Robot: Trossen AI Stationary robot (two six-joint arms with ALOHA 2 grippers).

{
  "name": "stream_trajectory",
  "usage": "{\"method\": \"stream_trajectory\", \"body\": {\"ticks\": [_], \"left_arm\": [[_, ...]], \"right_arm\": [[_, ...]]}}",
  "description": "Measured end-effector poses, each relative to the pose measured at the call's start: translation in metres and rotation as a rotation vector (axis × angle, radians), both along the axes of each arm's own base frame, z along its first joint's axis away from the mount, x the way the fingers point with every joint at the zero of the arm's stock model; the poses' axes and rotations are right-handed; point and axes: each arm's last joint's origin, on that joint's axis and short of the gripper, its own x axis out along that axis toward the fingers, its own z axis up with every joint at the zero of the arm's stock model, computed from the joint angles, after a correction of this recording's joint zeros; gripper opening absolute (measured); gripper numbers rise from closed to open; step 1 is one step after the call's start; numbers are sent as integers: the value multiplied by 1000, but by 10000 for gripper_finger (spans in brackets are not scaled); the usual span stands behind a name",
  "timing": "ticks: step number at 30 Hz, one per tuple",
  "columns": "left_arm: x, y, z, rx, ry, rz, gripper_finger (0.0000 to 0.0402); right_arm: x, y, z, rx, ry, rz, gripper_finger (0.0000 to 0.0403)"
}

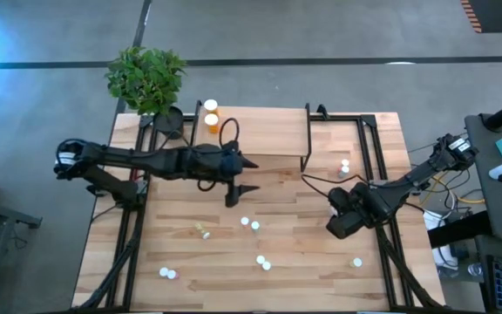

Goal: Pick and place medicine bottles onto shelf by color
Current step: Put the transparent pill bottle on the shelf

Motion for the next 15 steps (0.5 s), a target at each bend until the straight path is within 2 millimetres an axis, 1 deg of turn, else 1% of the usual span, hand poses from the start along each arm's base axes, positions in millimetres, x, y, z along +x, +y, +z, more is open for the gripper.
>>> {"method": "stream_trajectory", "body": {"ticks": [3,7,11,15], "left_arm": [[5,0,12,3,-32,-10,286],[5,0,26,77,-70,-32,286],[2,5,31,116,-82,-29,286],[1,14,31,174,-75,-27,286]], "right_arm": [[1,2,6,19,3,-13,325],[-5,-1,11,-61,45,-41,325],[-7,-1,11,-39,68,-58,325],[-6,2,8,6,113,-73,325]]}}
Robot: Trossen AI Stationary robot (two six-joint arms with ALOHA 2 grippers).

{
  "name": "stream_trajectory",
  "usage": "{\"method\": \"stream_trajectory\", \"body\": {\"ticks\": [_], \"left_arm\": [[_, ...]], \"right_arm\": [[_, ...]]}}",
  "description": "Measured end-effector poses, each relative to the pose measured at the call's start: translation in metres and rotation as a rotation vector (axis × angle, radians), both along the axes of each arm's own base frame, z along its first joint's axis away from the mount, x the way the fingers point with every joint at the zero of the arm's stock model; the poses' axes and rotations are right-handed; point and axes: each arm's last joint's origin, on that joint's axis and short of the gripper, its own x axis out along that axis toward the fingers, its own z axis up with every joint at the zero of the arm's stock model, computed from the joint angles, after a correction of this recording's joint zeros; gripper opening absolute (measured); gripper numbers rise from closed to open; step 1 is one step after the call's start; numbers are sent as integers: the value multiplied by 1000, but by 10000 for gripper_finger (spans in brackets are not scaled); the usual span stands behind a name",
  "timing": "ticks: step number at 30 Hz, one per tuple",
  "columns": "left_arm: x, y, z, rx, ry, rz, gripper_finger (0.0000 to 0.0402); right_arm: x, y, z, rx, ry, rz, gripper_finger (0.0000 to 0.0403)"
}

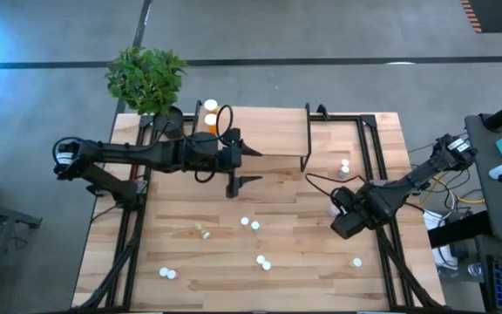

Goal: Pick and place medicine bottles onto shelf by color
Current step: Put the transparent pill bottle on the shelf

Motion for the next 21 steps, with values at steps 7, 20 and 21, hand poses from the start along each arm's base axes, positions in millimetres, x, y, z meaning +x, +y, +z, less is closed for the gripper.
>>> {"method": "stream_trajectory", "body": {"ticks": [7,20,21], "left_arm": [[-1,16,-1,131,16,-6,286],[30,28,-14,141,18,-66,286],[35,27,-13,111,7,-60,286]], "right_arm": [[8,5,-3,-19,-5,-156,325],[23,13,-3,-55,45,87,325],[23,13,-3,-53,40,106,325]]}}
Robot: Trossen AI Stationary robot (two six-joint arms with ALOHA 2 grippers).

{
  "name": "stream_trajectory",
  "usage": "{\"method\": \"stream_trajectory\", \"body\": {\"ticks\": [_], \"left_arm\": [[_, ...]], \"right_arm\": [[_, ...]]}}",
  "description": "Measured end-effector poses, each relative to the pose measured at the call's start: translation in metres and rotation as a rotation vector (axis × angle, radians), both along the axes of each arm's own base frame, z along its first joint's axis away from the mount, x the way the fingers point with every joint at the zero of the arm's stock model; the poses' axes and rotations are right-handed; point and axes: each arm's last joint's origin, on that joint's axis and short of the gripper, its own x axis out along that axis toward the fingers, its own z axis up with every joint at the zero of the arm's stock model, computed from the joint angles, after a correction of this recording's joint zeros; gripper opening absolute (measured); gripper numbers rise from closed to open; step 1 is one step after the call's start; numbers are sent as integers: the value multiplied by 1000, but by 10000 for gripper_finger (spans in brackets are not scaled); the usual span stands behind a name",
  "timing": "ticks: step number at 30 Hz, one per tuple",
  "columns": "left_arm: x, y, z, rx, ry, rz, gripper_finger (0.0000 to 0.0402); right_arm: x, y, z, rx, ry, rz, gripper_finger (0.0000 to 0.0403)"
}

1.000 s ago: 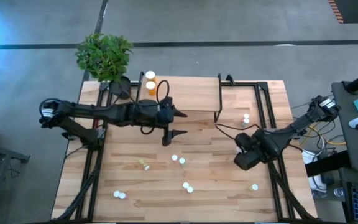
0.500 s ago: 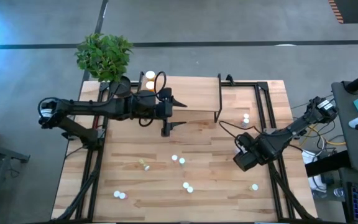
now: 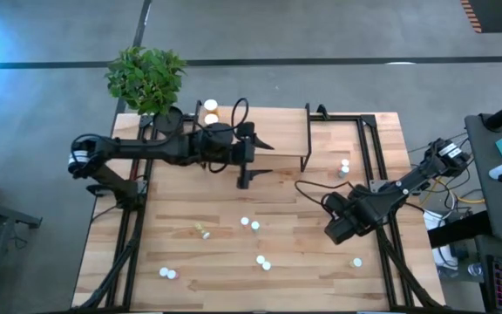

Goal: Pick and place medicine bottles onto shelf by color
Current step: Put the transparent pill bottle on the shelf

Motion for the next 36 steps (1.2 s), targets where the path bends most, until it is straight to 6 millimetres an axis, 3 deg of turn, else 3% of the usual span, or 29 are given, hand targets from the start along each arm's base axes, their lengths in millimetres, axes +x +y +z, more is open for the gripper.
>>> {"method": "stream_trajectory", "body": {"ticks": [7,14,22,28,36], "left_arm": [[37,-2,8,-65,-136,-3,286],[66,-2,-3,-239,-131,29,286],[69,-10,-9,-496,-114,72,286],[68,-13,-6,-500,-116,66,286],[67,-15,-6,-570,-115,77,286]], "right_arm": [[-14,0,12,-20,-74,97,325],[-38,-10,14,-87,-203,102,325],[-61,-18,-8,-57,-233,174,324],[-63,-19,-30,28,-340,258,324],[-71,-27,-59,-5,-305,286,324]]}}
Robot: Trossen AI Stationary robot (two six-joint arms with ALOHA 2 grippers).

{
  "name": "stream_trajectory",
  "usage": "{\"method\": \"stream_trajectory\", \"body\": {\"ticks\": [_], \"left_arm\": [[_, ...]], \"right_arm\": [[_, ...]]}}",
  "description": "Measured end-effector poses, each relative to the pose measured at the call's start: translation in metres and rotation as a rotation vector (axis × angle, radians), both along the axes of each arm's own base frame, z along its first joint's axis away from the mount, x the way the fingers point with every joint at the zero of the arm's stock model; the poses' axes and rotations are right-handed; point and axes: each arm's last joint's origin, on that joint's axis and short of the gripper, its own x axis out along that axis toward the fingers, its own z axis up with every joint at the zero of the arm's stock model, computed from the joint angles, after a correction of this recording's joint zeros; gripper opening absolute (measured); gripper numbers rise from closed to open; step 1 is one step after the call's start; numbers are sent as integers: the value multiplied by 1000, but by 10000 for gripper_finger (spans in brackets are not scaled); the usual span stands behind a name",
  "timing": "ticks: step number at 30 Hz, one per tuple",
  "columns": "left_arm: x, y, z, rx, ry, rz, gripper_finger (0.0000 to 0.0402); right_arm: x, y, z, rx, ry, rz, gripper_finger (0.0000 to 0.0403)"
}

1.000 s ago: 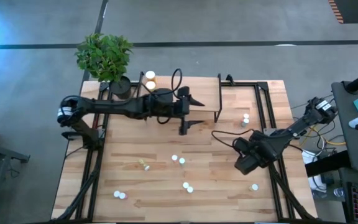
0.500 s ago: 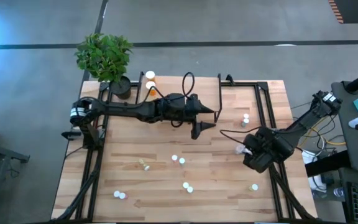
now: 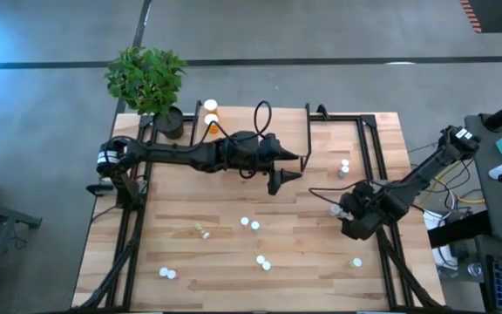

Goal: Pick and place medicine bottles onto shelf by color
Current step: Put the transparent pill bottle on the shelf

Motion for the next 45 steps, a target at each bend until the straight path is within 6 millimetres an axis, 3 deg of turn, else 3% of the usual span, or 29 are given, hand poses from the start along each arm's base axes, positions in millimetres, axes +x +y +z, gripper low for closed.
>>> {"method": "stream_trajectory", "body": {"ticks": [8,21,30,34,39,45], "left_arm": [[-2,0,-2,-10,61,1,286],[-6,5,-4,-14,96,16,286],[-6,7,-1,-12,87,22,286],[-6,6,-1,-13,86,18,286],[-6,1,-1,-17,87,-19,286],[-6,1,-1,-8,87,-21,286]], "right_arm": [[3,2,-15,25,-49,4,313],[10,2,-26,22,-111,-44,219],[19,6,-22,90,-203,-84,151],[32,14,0,81,-292,-34,136],[54,13,30,-26,-387,46,147],[92,-15,26,-142,-423,31,148]]}}
